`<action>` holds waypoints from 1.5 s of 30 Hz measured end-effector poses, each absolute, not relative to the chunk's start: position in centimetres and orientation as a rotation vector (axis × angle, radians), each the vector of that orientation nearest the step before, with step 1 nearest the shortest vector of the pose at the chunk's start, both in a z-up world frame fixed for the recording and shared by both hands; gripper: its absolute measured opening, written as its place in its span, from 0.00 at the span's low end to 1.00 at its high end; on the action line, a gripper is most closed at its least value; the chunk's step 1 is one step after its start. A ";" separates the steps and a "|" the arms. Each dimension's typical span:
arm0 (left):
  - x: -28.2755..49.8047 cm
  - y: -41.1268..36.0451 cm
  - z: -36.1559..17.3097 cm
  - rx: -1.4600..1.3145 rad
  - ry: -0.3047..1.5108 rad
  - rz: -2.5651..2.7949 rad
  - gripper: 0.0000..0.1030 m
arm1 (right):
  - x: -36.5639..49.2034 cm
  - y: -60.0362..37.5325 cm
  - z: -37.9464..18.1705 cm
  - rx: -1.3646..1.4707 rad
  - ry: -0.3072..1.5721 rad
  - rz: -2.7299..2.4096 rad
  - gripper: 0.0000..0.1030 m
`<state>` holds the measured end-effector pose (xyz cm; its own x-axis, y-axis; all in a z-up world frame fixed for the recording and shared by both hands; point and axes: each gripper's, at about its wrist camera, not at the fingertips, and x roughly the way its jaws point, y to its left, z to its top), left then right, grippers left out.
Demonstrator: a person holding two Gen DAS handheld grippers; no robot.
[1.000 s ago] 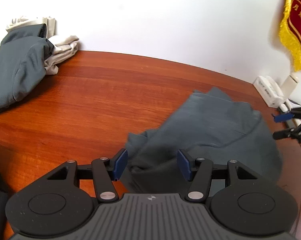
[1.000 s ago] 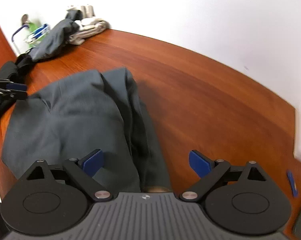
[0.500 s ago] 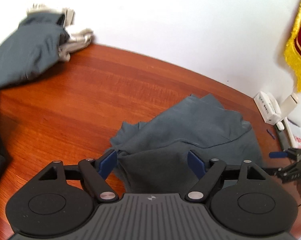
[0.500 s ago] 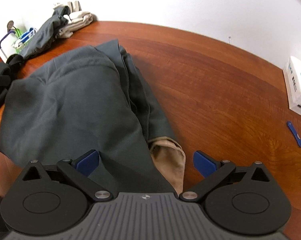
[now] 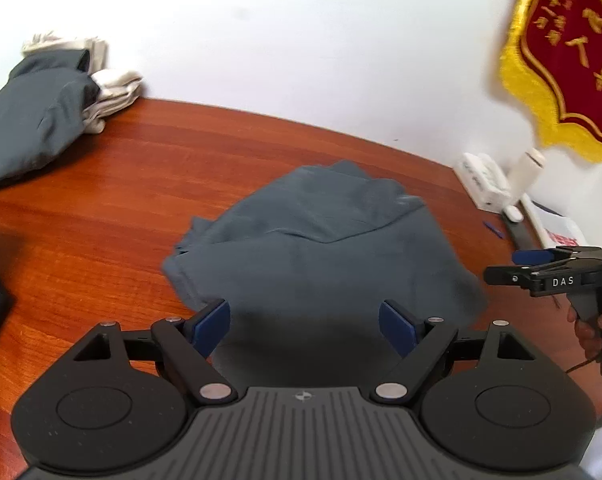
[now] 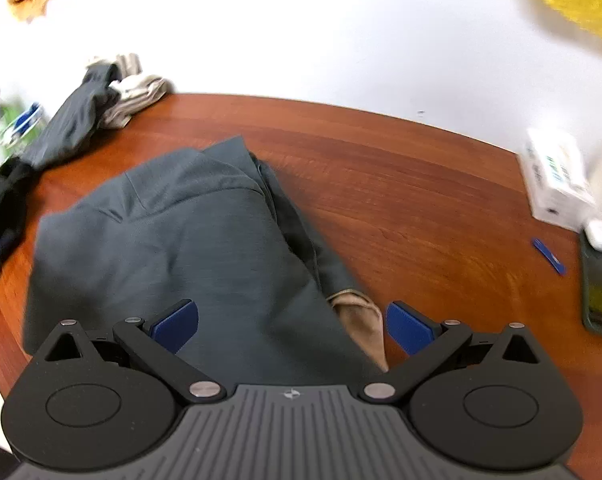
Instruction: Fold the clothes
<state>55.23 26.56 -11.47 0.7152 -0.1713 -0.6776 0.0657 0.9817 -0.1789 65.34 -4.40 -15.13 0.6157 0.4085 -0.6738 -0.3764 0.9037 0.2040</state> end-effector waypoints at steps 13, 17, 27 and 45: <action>50.5 25.3 -8.2 -0.079 0.673 -0.162 0.99 | 55.0 -2.6 -11.4 0.147 0.735 0.344 0.99; 47.9 24.2 -7.0 -0.050 0.632 -0.145 1.00 | 52.2 -2.6 -10.3 0.131 0.705 0.332 0.99; 38.1 19.0 -5.5 -0.016 0.562 -0.010 1.00 | 44.7 -4.2 -8.4 0.087 0.625 0.348 0.99; 25.1 12.5 -4.0 -0.021 0.551 0.159 1.00 | 32.9 -8.8 -5.9 0.030 0.553 0.408 0.99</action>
<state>25.11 12.53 -3.98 0.8401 0.1443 -0.5229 -0.1558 0.9875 0.0223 32.91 -8.80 -5.89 0.7729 0.3842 -0.5049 -0.3683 0.9197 0.1361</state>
